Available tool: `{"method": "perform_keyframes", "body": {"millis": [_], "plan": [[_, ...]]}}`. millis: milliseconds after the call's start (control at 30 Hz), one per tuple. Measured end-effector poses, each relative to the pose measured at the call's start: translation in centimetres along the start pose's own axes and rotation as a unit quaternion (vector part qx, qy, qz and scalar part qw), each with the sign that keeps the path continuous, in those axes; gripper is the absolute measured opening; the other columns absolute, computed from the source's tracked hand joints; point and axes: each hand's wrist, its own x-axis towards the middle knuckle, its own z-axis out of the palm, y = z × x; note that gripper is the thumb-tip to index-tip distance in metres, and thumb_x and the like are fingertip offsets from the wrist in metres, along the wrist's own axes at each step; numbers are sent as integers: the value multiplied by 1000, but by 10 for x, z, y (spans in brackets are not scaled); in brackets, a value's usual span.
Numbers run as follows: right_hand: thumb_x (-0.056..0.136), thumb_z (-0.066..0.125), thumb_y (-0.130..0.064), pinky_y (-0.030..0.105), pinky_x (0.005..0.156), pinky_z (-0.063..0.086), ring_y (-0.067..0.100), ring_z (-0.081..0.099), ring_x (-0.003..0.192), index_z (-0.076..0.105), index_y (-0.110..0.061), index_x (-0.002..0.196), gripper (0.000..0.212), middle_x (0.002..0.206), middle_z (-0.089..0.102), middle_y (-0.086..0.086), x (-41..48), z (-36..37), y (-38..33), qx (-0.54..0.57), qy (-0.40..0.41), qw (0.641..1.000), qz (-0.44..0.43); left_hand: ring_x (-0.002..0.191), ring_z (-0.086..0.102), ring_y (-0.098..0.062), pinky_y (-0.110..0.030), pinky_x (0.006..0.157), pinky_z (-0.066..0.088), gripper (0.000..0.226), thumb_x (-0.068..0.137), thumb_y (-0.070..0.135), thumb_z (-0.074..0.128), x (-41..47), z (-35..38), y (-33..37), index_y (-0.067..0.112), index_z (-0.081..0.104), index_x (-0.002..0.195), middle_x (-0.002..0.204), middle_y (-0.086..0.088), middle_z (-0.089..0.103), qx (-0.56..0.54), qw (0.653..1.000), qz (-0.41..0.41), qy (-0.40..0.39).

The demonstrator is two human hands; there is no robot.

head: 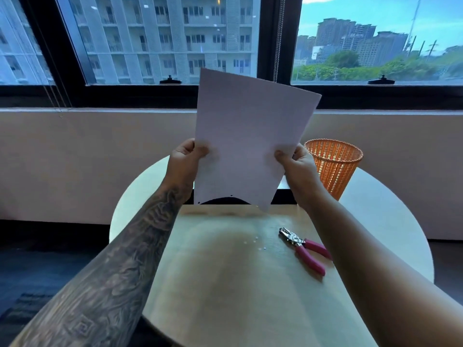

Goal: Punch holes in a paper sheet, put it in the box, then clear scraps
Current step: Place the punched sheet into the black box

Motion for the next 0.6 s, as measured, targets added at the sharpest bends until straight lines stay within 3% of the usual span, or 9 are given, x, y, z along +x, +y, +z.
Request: {"method": "perform_keyframes", "body": {"millis": [167,267,367,433,500,600], "plan": [[98,55,1,26,73,59,9,71,76,63,-17,99,20,93,71,2,5,5,9,-3,11,1000,2,80,65,-26,-45,75,56,10,76,21,66,-4,0,-15,19,73,84,90,-9,71,35,999,-5,35],[97,58,-3,38,75,58,17,71,78,61,-14,105,14,96,72,8,1,0,25,-10,1,1000,28,81,61,-26,-50,71,53,23,70,31,65,-9,-8,-34,15,66,86,89,-9,68,85,994,-37,58],[99,58,-8,48,76,56,23,70,83,60,-16,110,14,99,71,11,-3,-2,37,-21,-15,998,49,91,71,-27,-57,83,58,31,67,40,66,-11,-9,-42,29,70,96,95,1,77,122,989,-49,66],[99,55,-6,46,81,58,24,70,88,60,-21,108,19,101,71,8,-1,1,37,-21,-16,999,47,93,73,-27,-58,85,58,23,74,40,67,-10,-5,-39,31,72,96,95,6,77,135,988,-46,61],[100,55,-6,47,85,57,27,69,93,58,-22,107,18,103,70,9,5,3,35,-25,-14,999,43,90,73,-28,-56,84,58,10,90,28,65,-6,0,-38,23,71,95,96,-1,77,123,990,-35,62],[98,59,-10,47,91,57,28,69,103,55,-19,120,24,113,68,10,14,2,37,-45,-4,998,41,80,71,-27,-58,82,59,12,95,23,61,1,1,-36,19,71,90,91,-6,75,102,991,-36,82]]}}
